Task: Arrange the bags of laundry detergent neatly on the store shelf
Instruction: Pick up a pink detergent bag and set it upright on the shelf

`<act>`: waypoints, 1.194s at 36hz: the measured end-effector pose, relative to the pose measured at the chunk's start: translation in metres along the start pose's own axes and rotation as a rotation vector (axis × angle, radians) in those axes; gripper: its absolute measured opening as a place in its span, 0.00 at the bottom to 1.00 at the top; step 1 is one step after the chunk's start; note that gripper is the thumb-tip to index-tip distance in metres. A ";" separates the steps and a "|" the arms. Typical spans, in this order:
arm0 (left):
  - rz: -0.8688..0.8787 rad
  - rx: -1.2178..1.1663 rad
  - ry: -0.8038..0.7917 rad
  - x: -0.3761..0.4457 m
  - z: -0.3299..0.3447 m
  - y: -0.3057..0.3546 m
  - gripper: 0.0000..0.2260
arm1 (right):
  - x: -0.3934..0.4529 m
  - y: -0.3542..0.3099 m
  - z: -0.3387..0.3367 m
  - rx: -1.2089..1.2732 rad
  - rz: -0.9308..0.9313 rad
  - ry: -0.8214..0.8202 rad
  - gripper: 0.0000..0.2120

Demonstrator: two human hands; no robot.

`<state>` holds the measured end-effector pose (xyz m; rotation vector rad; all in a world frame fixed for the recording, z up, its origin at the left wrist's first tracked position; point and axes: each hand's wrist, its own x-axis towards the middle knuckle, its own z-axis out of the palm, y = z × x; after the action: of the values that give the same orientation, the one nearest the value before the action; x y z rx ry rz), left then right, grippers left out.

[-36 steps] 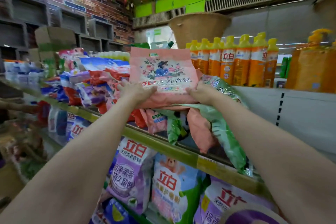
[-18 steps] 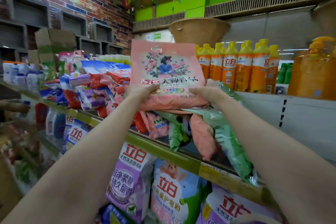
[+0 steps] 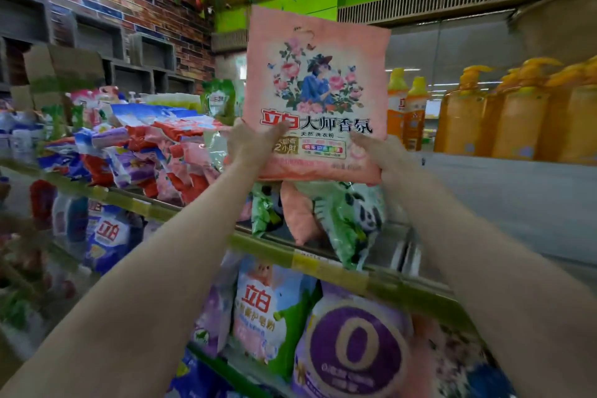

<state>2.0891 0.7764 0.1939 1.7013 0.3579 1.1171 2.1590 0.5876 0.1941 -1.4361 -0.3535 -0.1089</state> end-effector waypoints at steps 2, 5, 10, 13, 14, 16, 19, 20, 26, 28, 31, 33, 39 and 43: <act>0.004 -0.019 -0.025 -0.016 0.009 0.006 0.28 | -0.010 -0.003 -0.018 0.000 -0.007 0.011 0.32; -0.005 -0.072 -0.046 -0.040 0.020 0.014 0.27 | -0.029 -0.010 -0.045 0.000 -0.018 0.049 0.28; -0.064 -0.078 -0.059 -0.087 0.039 0.029 0.32 | -0.057 -0.017 -0.092 0.059 -0.057 0.067 0.12; -0.094 -0.083 -0.101 -0.113 0.051 0.038 0.26 | -0.072 -0.020 -0.119 0.045 -0.060 0.106 0.16; -0.102 -0.094 -0.112 -0.122 0.054 0.042 0.24 | -0.077 -0.022 -0.127 0.062 -0.051 0.108 0.16; -0.118 -0.131 -0.134 -0.136 0.061 0.046 0.22 | -0.085 -0.024 -0.142 0.058 -0.044 0.126 0.18; -0.117 -0.148 -0.159 -0.156 0.068 0.058 0.23 | -0.102 -0.033 -0.163 -0.001 -0.057 0.175 0.11; -0.116 -0.153 -0.168 -0.161 0.070 0.063 0.24 | -0.105 -0.035 -0.171 -0.022 -0.066 0.196 0.10; -0.112 -0.191 -0.263 -0.191 0.084 0.090 0.28 | -0.134 -0.049 -0.208 0.013 -0.103 0.252 0.09; -0.097 -0.194 -0.298 -0.200 0.087 0.095 0.28 | -0.146 -0.053 -0.217 0.009 -0.114 0.284 0.10; -0.096 -0.226 -0.361 -0.215 0.093 0.101 0.28 | -0.164 -0.055 -0.232 -0.009 -0.126 0.345 0.11; -0.094 -0.233 -0.382 -0.231 0.093 0.108 0.27 | -0.177 -0.054 -0.245 -0.038 -0.107 0.354 0.10; -0.097 -0.293 -0.543 -0.278 0.107 0.120 0.25 | -0.229 -0.057 -0.281 -0.060 -0.083 0.477 0.14; -0.102 -0.285 -0.619 -0.307 0.121 0.127 0.26 | -0.253 -0.060 -0.311 -0.086 -0.057 0.563 0.19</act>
<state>1.9924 0.4397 0.1433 1.6532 -0.1014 0.4946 1.9566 0.2389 0.1460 -1.4144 0.0758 -0.5670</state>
